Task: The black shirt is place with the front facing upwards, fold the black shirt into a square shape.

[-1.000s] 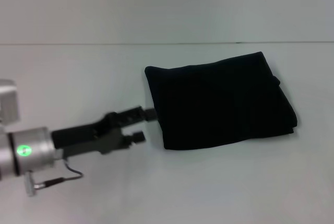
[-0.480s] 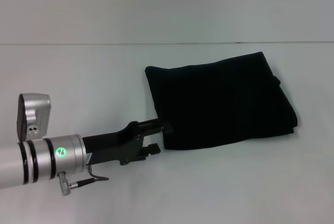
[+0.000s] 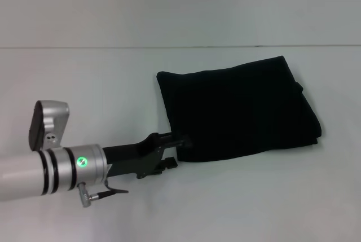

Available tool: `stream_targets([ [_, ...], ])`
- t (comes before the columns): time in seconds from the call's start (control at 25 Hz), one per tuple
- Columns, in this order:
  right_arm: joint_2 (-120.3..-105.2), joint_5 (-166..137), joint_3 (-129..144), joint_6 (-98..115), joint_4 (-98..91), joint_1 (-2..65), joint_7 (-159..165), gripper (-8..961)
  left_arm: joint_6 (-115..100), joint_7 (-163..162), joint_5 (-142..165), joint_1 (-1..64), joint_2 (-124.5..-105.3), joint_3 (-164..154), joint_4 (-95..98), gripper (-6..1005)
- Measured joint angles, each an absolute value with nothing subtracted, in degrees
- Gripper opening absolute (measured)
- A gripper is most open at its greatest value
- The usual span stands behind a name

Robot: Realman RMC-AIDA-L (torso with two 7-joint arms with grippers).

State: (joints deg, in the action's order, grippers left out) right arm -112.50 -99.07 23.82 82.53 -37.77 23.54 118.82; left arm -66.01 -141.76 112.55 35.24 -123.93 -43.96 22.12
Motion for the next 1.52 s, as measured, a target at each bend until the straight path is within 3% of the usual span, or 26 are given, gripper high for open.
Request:
stream_targets([
  [0.44,-112.45,-98.9,23.7,82.7,-37.7,23.2,118.7,927,-63.3,-142.1,112.7,37.2,-124.01,-45.8,21.2,794],
  [0.64,-112.13,-98.8,23.7,82.5,-36.4,23.3,118.7,927,-63.4,-142.1,112.4,36.9,-124.01,-45.7,21.3,627],
  [0.76,-112.04,-98.8,23.7,82.5,-36.2,23.4,118.7,927,-63.3,-142.2,112.4,37.0,-124.01,-45.7,21.4,397],
  [0.96,-112.03,-98.8,23.7,82.4,-36.2,23.7,118.7,927,-63.3,-142.0,112.6,37.1,-124.01,-45.7,21.4,155],
  [1.52,-112.15,-98.8,23.7,82.4,-35.7,23.7,118.7,927,-65.0,-141.1,112.4,33.7,-123.69,-45.4,24.5,43],
])
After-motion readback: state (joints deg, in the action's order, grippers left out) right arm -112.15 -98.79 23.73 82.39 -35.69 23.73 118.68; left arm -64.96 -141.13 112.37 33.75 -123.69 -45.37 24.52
